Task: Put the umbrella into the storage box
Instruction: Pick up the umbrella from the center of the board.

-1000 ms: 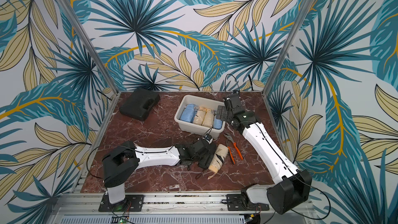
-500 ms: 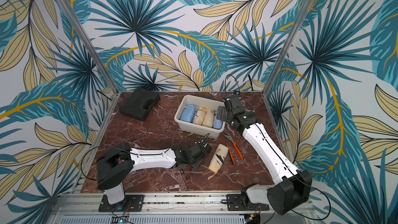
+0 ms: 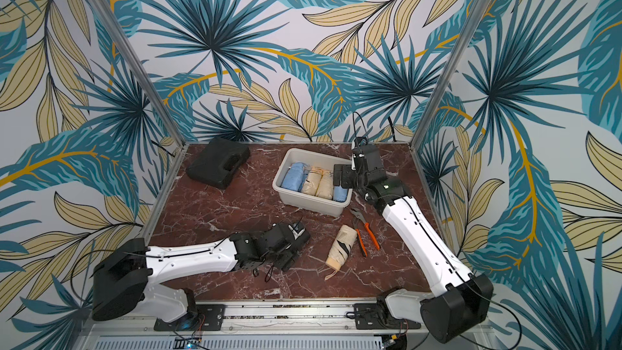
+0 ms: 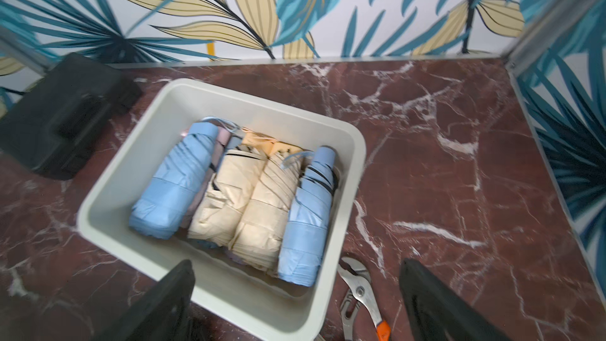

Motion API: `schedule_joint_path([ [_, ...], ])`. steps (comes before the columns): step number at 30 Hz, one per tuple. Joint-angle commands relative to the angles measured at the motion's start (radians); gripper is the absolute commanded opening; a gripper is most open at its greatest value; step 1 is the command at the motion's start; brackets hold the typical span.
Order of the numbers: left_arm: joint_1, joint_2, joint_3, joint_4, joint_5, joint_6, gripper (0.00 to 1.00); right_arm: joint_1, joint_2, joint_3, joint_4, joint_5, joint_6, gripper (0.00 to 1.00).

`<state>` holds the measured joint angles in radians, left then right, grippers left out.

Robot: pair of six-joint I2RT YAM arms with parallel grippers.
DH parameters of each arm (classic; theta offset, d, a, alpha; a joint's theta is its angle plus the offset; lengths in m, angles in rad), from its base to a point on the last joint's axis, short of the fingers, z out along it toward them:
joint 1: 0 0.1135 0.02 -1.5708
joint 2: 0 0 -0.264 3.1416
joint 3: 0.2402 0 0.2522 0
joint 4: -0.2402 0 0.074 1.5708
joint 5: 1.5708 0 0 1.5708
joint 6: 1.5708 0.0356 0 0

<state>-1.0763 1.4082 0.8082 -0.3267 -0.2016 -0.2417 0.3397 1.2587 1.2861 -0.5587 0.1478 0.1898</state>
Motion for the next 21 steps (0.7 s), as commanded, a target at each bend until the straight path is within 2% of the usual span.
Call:
schedule_joint_path([
  [1,-0.001,-0.109,-0.036,0.188,-0.013,-0.117,0.87,-0.002,-0.049,-0.025,0.109,-0.14,-0.137,0.99],
  [5,-0.001,-0.245,-0.135,0.371,-0.128,-0.34,0.87,-0.001,-0.066,-0.028,0.091,-0.223,-0.293,0.99],
  [8,0.001,-0.333,-0.233,0.463,-0.307,-0.581,0.88,0.001,-0.092,-0.045,0.078,-0.316,-0.433,0.98],
  [11,0.007,-0.4,-0.317,0.559,-0.378,-0.696,0.88,0.003,-0.112,-0.042,0.042,-0.402,-0.531,0.96],
  [15,0.05,-0.452,-0.292,0.458,-0.406,-0.726,0.89,0.028,-0.124,-0.065,-0.009,-0.501,-0.652,0.95],
  [21,0.197,-0.533,-0.261,0.212,-0.372,-0.85,0.91,0.11,-0.104,-0.151,-0.04,-0.591,-0.804,0.92],
])
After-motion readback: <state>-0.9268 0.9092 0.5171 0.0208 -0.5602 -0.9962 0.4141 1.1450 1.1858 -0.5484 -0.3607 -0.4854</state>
